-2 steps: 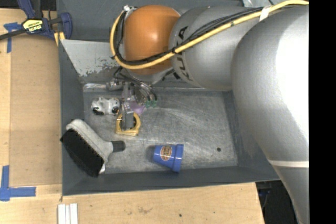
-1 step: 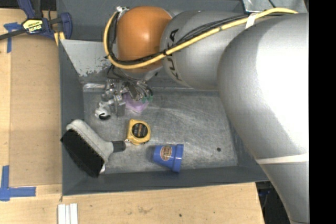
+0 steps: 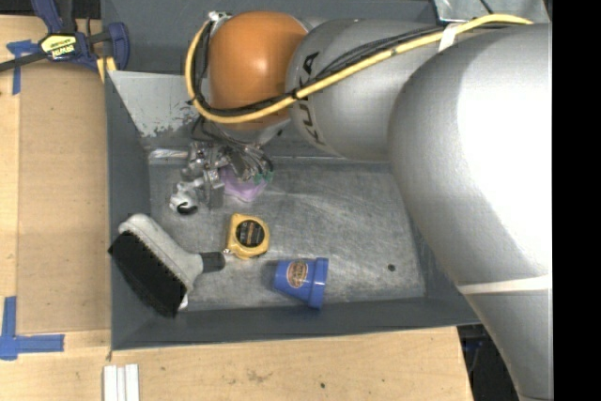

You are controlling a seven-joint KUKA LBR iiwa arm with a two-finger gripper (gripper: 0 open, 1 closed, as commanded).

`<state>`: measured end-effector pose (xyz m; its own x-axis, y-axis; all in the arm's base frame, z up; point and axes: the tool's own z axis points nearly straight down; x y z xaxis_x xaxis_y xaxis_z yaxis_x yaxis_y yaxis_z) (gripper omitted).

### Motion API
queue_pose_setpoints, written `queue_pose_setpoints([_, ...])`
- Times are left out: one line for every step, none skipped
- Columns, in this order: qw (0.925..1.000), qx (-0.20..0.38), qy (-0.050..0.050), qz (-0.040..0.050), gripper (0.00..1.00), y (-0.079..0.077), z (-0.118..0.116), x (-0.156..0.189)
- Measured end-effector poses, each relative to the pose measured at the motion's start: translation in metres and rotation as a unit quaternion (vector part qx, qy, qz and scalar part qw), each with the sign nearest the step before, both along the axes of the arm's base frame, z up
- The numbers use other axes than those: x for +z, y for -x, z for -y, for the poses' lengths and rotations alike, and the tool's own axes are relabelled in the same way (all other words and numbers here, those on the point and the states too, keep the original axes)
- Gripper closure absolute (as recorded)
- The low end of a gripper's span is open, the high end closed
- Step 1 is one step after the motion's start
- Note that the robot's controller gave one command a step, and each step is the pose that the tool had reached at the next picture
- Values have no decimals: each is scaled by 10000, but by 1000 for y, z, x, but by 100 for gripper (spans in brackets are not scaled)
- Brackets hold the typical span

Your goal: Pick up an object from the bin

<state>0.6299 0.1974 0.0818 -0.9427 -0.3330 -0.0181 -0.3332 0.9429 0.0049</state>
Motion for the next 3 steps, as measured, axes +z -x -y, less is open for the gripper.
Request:
queue_pose_setpoints([9997,244,46,-54,100,16,-30,127])
queue_pose_setpoints([9997,239,47,-58,100,16,-30,127])
queue_pose_setpoints([10000,-28,45,-64,0,34,-23,65])
